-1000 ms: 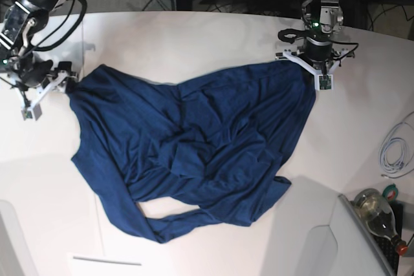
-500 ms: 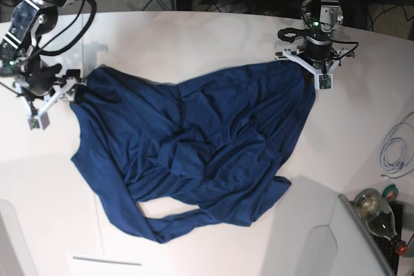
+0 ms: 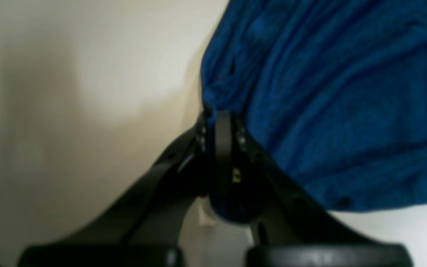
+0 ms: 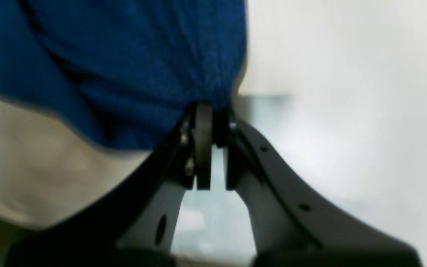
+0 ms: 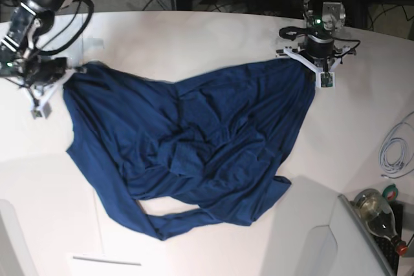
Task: Layout the t-shirt on the table in an organized manner, then fold the t-shirt properly
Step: 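Pull the held corners apart with both grippers to stretch the shirt flat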
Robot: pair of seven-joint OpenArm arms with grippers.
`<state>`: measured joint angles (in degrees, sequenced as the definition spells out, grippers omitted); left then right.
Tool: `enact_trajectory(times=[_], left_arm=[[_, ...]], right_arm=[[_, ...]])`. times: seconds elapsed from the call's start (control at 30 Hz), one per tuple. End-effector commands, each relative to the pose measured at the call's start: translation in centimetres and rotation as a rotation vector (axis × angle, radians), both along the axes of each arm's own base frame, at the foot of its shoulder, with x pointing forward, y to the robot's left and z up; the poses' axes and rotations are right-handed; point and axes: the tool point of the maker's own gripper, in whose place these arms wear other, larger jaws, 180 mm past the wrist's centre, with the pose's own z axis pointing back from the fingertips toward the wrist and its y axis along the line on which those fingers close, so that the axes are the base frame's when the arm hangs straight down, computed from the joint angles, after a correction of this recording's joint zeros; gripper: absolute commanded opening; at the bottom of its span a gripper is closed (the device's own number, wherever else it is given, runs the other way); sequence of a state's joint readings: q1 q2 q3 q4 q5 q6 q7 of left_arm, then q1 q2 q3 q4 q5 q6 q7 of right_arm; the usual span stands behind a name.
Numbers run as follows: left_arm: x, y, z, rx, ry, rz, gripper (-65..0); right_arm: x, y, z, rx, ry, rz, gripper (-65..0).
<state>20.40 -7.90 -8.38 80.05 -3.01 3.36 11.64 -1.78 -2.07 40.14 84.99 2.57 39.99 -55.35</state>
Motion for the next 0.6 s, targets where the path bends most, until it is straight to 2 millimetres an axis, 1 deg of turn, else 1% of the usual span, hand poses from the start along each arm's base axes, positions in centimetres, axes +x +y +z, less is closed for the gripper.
enact_trajectory(times=[0.0,0.07,0.13,0.2,0.23,0.3,0.4,0.47,0.53,0.57], left_arm=[[1.0,0.1,2.2,0.017,-0.067,-0.017,-65.0],[1.6,-0.4,4.5,0.017,-0.089,-0.027,-65.0],[2.3,-0.9,5.9,0.011,-0.089,-0.027,-65.0],[3.8,-1.0,7.2,0.007,-0.106,-0.023,-65.0],[4.5,-1.0,7.5,0.005,-0.116,-0.021,-65.0],[6.1,-0.9,8.2,0.005,-0.133,-0.015,-65.0],[7.3,-0.6,7.7,-0.001,-0.112,0.0,-65.0],[7.6,-0.4,6.8,-0.001,-0.09,0.005,-65.0],[8.5,-0.5,6.4,-0.004,-0.085,0.004,-65.0],[9.3,-0.4,6.4,-0.007,-0.09,0.009,-65.0]], right_arm=[[1.1,-2.2,2.9,-0.08,-0.06,-0.003,-65.0],[0.3,-3.4,5.5,-0.172,-0.036,0.007,-65.0],[0.1,-3.9,6.6,-0.209,-0.013,0.008,-64.8],[0.9,-4.9,7.4,-0.23,-0.009,0.004,-64.8],[1.2,-5.0,7.2,-0.225,0.0,0.005,-64.8],[2.1,-5.9,7.1,-0.224,0.005,0.004,-64.7],[2.8,-7.5,6.2,-0.205,0.042,-0.017,-64.7],[3.5,-7.9,5.5,-0.178,0.056,-0.021,-64.7],[4.8,-8.2,5.0,-0.144,0.045,-0.025,-64.7],[5.9,-8.3,4.7,-0.122,0.037,-0.026,-64.7]])
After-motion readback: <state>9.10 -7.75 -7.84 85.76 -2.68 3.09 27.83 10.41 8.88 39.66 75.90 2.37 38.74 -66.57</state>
